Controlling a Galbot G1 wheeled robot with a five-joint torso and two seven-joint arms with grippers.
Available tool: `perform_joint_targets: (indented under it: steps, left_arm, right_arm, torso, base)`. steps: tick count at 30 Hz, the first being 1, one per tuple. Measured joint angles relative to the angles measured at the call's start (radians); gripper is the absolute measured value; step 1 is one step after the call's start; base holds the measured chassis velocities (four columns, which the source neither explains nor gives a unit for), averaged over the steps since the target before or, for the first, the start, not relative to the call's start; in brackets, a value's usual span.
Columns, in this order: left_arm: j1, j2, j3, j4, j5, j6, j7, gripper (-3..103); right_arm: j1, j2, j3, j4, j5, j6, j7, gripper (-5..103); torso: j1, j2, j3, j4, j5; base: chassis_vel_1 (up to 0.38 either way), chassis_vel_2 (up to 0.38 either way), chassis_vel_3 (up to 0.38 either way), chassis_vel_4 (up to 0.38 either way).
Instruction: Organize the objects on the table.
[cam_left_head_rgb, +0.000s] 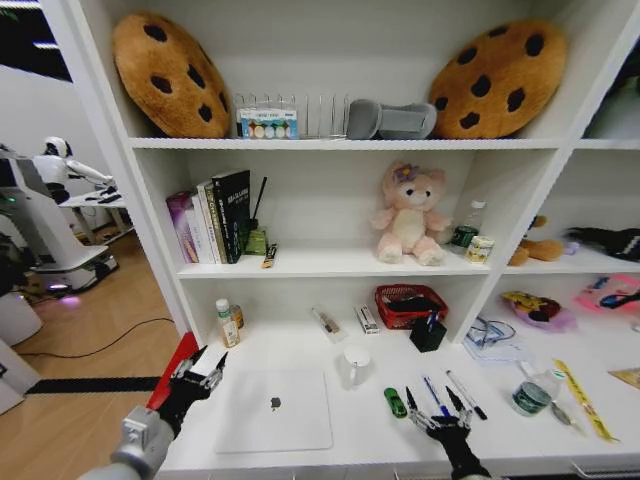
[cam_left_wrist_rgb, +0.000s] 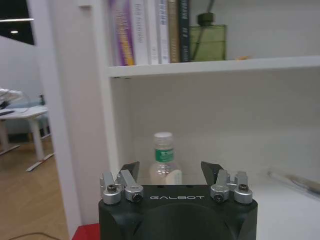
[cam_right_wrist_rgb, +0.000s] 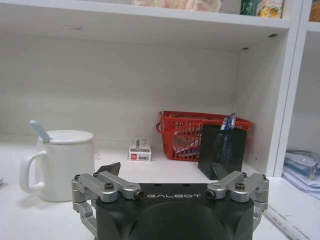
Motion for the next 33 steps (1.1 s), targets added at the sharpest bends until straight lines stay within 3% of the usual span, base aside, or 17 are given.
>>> perform_joint_targets:
  steps: [2, 7, 12, 19, 30, 33]
  left_arm:
    - [0.000, -0.151, -0.057, -0.004, -0.013, -0.005, -0.005, 85]
    - [0.000, -0.239, -0.126, -0.005, -0.043, -0.010, -0.002, 98]
    - [-0.014, -0.243, -0.137, -0.003, -0.045, -0.011, 0.000, 100]
    - [-0.028, -0.246, -0.125, -0.002, -0.032, -0.012, 0.000, 100]
    - [-0.031, -0.247, -0.079, 0.004, -0.001, -0.016, -0.001, 100]
    - [-0.030, -0.249, -0.068, 0.003, 0.004, -0.016, -0.001, 100]
  right_arm:
    - [0.017, -0.037, -0.032, -0.034, 0.046, -0.003, -0.014, 100]
    - [0.051, -0.073, -0.069, -0.078, 0.065, -0.022, -0.015, 100]
    - [0.066, -0.078, -0.078, -0.103, 0.068, -0.032, -0.014, 100]
    - [0.084, -0.103, -0.103, -0.138, 0.034, -0.032, -0.030, 101]
    - [0.071, -0.096, -0.110, -0.135, -0.007, -0.032, -0.033, 57]
    - [0.069, -0.095, -0.108, -0.132, -0.008, -0.032, -0.033, 52]
  torso:
    - [0.000, 0.000, 0.000, 0.0001, 0.0001]
    - [0.000, 0.000, 0.000, 0.0000, 0.0003]
    - [0.000, 0.000, 0.000, -0.0009, 0.0001]
    - [0.000, 0.000, 0.000, -0.0002, 0.0000]
    - [0.000, 0.000, 0.000, -0.0003, 0.0000]
    - [0.000, 0.000, 0.000, -0.0003, 0.0000]
  base:
    - [0.000, 0.000, 0.000, 0.000]
    - [0.000, 0.000, 0.000, 0.000]
    - [0.000, 0.000, 0.000, 0.000]
    - [0.000, 0.000, 0.000, 0.000]
    - [0.000, 0.000, 0.000, 0.000]
    - [0.000, 0.000, 0.000, 0.000]
